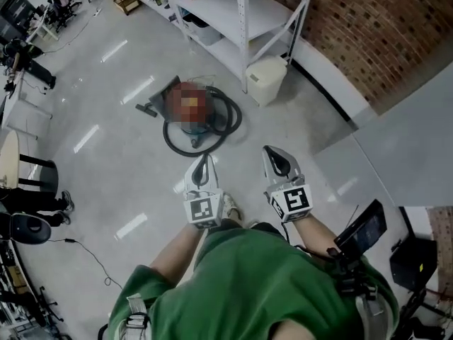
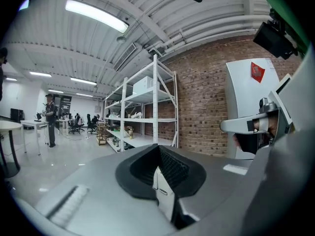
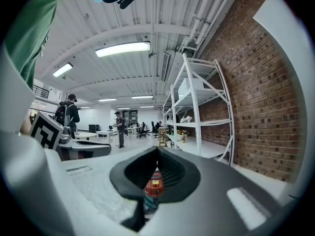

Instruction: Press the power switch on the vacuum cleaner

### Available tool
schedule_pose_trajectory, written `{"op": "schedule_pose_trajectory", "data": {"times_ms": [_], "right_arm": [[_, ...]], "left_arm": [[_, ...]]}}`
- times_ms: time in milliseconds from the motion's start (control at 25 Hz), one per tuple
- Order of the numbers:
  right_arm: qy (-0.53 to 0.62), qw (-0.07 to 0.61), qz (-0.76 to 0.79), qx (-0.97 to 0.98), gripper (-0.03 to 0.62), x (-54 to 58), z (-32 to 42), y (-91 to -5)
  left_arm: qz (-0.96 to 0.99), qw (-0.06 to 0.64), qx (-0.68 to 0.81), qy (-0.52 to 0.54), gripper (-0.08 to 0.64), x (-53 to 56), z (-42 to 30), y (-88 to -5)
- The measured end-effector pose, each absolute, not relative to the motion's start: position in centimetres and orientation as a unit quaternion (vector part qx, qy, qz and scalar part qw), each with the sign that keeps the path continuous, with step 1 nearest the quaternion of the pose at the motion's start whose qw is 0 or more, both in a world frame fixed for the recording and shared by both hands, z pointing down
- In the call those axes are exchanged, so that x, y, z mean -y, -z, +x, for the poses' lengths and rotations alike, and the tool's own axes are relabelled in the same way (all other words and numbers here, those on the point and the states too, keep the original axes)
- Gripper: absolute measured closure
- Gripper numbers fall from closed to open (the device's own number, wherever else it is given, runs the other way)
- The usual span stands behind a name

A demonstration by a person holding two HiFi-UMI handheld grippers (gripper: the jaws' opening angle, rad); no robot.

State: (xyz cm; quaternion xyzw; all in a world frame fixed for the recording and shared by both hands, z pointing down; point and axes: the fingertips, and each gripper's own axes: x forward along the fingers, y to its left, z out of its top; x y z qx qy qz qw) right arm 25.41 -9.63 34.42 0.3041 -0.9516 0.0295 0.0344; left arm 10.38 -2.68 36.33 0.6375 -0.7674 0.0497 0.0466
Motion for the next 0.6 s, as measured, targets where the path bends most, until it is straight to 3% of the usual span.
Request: {"op": "schedule_pose_trajectory", "data": {"times_ms": [600], "right_arm": [[-0.015, 0.038, 0.250, 0.967, 0.589, 14.6, 9.7, -34.2]], "left_arm": [[0.592, 0.043, 0.804, -0.035, 0.554, 6.2, -4.2, -36.3]]}}
